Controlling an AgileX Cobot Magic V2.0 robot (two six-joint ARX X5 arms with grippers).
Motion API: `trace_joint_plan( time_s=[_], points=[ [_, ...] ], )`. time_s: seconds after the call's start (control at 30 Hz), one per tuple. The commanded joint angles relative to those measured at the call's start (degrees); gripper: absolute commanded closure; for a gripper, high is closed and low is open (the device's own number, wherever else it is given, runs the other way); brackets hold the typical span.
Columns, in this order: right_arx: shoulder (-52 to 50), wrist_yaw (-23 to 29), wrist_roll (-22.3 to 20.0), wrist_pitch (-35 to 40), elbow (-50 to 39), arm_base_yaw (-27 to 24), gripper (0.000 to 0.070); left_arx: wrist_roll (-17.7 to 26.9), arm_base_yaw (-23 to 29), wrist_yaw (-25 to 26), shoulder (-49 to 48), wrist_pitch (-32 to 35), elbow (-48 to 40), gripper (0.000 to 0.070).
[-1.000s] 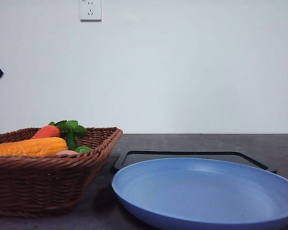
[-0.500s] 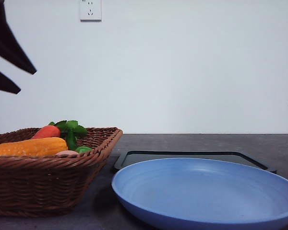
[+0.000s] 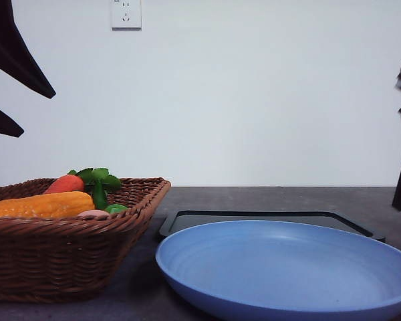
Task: Transfer egg from basket to plate and serve
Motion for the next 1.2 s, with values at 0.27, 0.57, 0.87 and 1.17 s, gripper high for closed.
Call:
trace_joint_plan(
  time_s=[0.27,0.57,0.87,1.17],
  points=[
    [8.1,-3.5,-0.7,5.3,0.8,4.4,0.0501,-0.3,-0.2,-0.1,0.5,0.2,1.0,0.0341],
    [11.3,-3.4,0.2,8.9,0.8,5.9,0.0699,0.2,-0.2,-0.1,0.5,0.2,1.0,0.0341],
    [6.4,-3.4,0.7,4.0,0.8,4.0,0.07,0.0,-1.8,-0.1,0.5,-0.3,1.0,0.0218],
    [-5.8,-3.3,-0.5,-5.9,0.8,0.0,0.07,-1.4,-9.5,-7.1,4.6,-1.3,1.0,0.022]
  ],
)
